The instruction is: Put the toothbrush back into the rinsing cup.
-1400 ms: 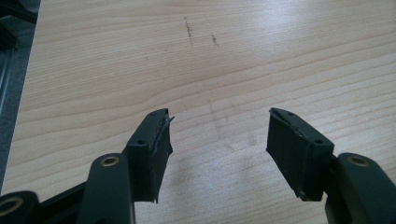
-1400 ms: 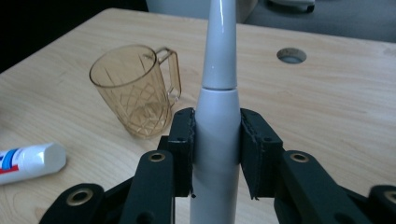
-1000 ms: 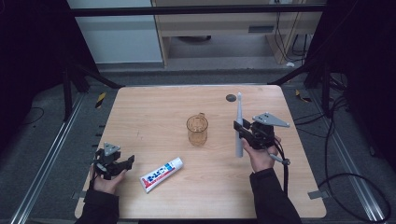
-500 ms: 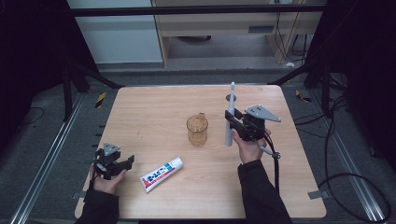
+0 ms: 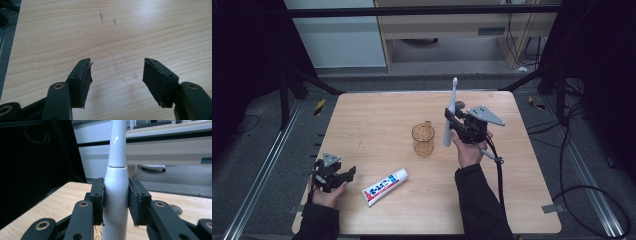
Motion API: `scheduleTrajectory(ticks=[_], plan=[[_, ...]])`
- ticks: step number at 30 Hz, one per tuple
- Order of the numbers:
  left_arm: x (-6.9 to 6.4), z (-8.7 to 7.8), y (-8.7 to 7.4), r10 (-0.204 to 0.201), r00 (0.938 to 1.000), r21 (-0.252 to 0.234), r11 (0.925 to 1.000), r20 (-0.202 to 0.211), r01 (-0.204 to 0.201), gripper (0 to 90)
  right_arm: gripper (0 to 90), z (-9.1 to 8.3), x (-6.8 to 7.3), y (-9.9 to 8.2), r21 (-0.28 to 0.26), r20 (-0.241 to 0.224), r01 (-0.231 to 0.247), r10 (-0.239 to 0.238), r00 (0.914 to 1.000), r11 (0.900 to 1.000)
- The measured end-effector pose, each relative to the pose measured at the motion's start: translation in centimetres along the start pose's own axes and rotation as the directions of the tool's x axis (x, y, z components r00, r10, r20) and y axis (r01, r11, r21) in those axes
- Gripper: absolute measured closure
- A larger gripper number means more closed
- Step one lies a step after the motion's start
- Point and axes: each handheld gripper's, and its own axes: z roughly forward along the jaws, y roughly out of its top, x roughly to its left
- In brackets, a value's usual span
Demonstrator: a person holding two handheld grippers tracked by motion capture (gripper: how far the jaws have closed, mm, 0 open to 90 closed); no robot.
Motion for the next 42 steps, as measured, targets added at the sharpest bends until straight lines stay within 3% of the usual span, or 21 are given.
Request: scheduleTrajectory(ticks=[13,27,42], plan=[[0.0,0.0,0.0,-0.001,1.0000,-0.002,1.0000,0.002,0.001,38.8,67.6,1.7,1.5,1.1,-0.063,-0.008,-0.007,0.007,0.9999,0.9980],[0.0,0.0,0.0,0.000,1.0000,-0.005,1.0000,0.004,0.000,38.9,67.6,3.4,2.6,0.7,-0.110,-0.009,-0.002,0.001,1.0000,0.9939],[0.0,0.0,0.0,0.000,1.0000,-0.006,1.0000,0.005,0.000,39.0,67.5,4.8,3.4,-0.1,-0.108,-0.022,0.013,-0.016,0.9996,0.9941]])
